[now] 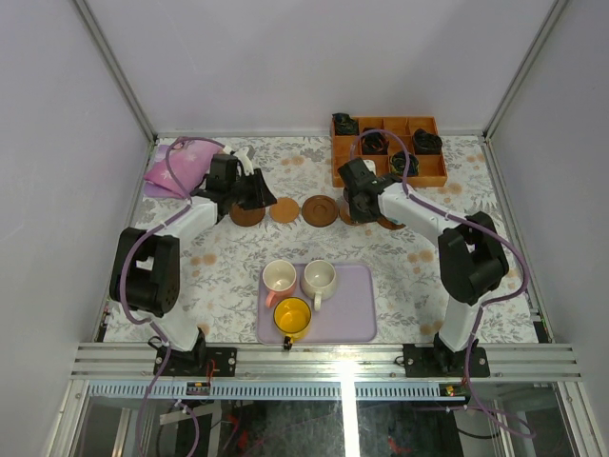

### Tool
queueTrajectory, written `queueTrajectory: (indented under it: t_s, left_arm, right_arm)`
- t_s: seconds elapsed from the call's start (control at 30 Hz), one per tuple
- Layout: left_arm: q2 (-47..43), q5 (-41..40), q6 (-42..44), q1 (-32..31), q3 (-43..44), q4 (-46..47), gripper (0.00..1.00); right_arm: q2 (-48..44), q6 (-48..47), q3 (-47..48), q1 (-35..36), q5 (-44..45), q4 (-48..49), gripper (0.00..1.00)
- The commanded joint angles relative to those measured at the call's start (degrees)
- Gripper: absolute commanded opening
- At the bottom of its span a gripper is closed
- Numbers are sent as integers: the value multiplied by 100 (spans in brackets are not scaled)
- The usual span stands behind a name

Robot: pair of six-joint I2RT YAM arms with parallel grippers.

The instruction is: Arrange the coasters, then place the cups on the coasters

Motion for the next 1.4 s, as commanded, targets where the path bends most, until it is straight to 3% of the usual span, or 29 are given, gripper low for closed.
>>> queueTrajectory:
  t_s: [0.0,1.37]
  left_arm:
    - [105,59,154,-22,246,-58,31]
    - [267,134,85,-18,306,-38,32]
  right_arm:
    - [-68,125,363,-110,-43,213,0]
    - [401,121,363,-229,-403,521,0]
